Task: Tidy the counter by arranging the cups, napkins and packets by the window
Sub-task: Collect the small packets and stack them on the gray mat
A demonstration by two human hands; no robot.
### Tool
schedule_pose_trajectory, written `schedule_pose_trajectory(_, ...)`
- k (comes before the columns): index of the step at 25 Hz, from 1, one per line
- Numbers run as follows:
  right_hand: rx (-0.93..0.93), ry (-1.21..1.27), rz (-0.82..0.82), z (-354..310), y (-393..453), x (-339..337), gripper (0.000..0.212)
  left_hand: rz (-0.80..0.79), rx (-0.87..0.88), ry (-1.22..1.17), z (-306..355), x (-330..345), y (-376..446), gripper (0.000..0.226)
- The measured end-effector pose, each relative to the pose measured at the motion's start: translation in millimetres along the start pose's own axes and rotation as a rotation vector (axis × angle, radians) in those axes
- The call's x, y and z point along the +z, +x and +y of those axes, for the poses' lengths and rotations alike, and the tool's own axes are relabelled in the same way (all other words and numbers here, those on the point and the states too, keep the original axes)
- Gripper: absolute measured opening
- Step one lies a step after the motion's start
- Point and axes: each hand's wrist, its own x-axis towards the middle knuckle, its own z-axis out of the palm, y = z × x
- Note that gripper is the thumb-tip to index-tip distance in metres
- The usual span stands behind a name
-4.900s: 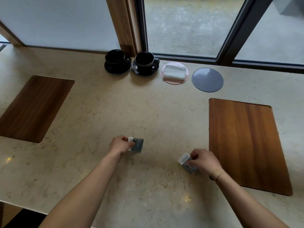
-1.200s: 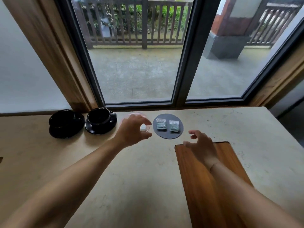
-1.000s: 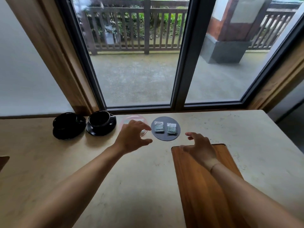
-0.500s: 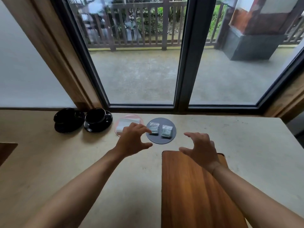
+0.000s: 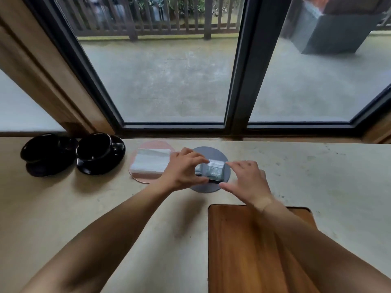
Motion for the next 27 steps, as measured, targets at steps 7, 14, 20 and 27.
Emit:
schedule_pose_trajectory(7,-0.063,-0.089,-0.080,10.0,31.2,18.0,0.095,-0.115,0.138,0.071,-12.3,21.8,34.0,0.079)
schedule_pose_trajectory(14,-0.076,-0.054,-0.067,11.0,37.7,21.7,0.089,-0.160,0.139,0.125,-15.1,26.6,44.8,0.084)
schedule_pose_trajectory(20,-0.083,-0.048,-0.064,13.0,40.8,21.1,0.077,-0.129,0.137,0.108,-14.8,28.5,45.0,0.075)
schedule_pose_trajectory(27,-0.069,-0.046,-0.079,14.4,41.4,18.6,0.080,-0.126,0.158,0.115,-10.2,25.6,46.0,0.073)
